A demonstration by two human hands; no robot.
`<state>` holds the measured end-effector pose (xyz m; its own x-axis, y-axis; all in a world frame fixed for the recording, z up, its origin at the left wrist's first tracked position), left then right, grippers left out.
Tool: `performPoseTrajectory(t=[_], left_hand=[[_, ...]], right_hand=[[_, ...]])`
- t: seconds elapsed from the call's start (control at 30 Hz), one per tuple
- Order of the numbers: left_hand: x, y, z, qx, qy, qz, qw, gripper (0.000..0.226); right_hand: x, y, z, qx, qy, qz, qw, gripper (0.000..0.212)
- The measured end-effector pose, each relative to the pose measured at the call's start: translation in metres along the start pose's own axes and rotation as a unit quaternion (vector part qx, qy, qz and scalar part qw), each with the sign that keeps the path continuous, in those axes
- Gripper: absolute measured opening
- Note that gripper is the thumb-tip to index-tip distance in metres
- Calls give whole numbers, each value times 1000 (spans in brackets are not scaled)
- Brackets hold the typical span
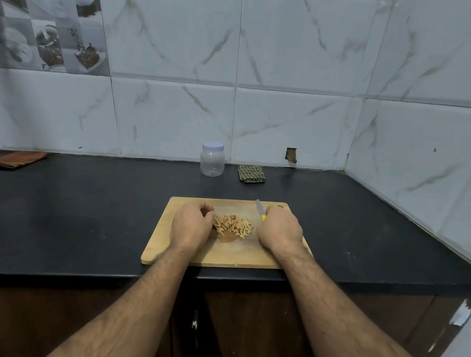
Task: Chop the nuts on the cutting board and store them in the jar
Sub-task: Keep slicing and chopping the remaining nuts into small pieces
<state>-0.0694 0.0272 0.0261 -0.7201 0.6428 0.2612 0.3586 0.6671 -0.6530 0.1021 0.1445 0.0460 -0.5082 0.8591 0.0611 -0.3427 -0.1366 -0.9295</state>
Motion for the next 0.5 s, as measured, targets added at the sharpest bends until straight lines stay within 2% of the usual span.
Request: performPoseTrajectory(t=[0.37, 0.5], left_hand=[[13, -3, 6, -3, 4, -1, 1000, 18], [18, -5, 6, -13, 12, 1, 1000, 19]], right_hand=[[10, -4, 12, -125, 10, -6, 992, 17], [19, -19, 23, -93, -13, -23, 995, 10]])
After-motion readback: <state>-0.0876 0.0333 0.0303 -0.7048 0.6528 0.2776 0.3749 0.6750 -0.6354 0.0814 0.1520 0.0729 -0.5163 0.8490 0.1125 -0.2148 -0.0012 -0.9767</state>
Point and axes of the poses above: each hand's wrist, its own x-axis towards the middle knuckle, its own y-axis out of the palm, z = x × y, the point moved 7 cm from there along x, towards the middle knuckle, and after that the axes turned 9 degrees about z, right-handed, at the moved point
